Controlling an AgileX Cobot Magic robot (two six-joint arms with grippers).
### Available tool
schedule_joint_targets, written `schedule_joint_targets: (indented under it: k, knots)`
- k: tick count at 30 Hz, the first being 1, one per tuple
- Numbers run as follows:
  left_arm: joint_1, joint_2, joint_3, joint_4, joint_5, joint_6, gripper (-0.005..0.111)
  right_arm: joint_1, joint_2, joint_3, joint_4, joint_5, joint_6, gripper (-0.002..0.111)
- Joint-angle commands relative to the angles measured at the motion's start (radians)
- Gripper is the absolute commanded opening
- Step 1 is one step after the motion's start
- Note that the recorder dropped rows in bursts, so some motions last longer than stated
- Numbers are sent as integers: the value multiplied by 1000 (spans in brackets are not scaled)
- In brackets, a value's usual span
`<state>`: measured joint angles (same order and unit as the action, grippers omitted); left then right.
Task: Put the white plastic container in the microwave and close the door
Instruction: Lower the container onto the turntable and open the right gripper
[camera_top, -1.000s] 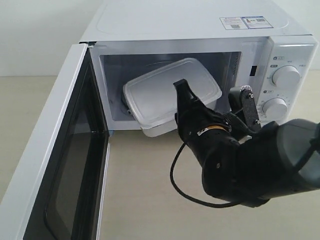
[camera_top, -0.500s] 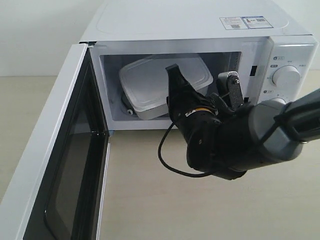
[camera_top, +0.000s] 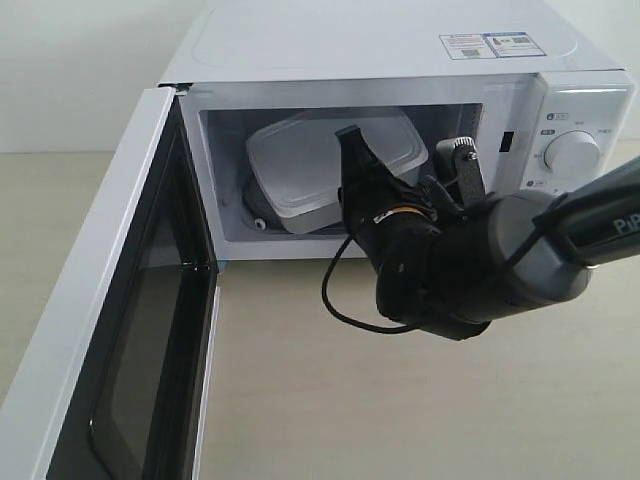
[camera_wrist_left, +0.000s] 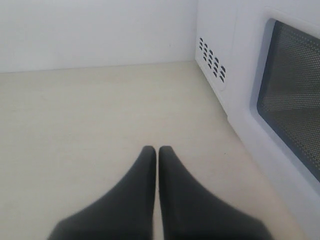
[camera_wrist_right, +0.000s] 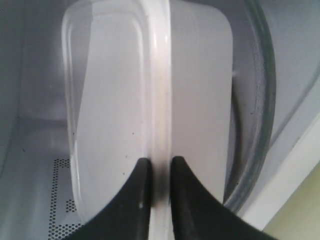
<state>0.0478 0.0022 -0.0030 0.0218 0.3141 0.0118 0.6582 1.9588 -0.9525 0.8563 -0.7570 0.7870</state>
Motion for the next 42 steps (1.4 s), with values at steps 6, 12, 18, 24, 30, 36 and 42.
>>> schedule_joint_targets:
  k: [6, 12, 18, 24, 30, 36, 42]
  knots:
    - [3, -2, 3, 1, -4, 4, 4, -11, 23, -27, -51, -9, -7, 0]
    - [3, -2, 3, 1, -4, 4, 4, -11, 40, -27, -53, -11, -3, 0]
    - [3, -2, 3, 1, -4, 4, 4, -11, 40, -27, -66, -16, -4, 28]
    - [3, -2, 3, 1, -4, 4, 4, -11, 36, -25, -100, -9, -7, 58]
    - [3, -2, 3, 1, -4, 4, 4, -11, -52, 93, -117, -43, -43, 58]
    - [3, -2, 3, 1, -4, 4, 4, -11, -136, 177, -302, 23, -332, 52]
    - [3, -2, 3, 1, -4, 4, 4, -11, -112, 186, -383, 69, -766, -1]
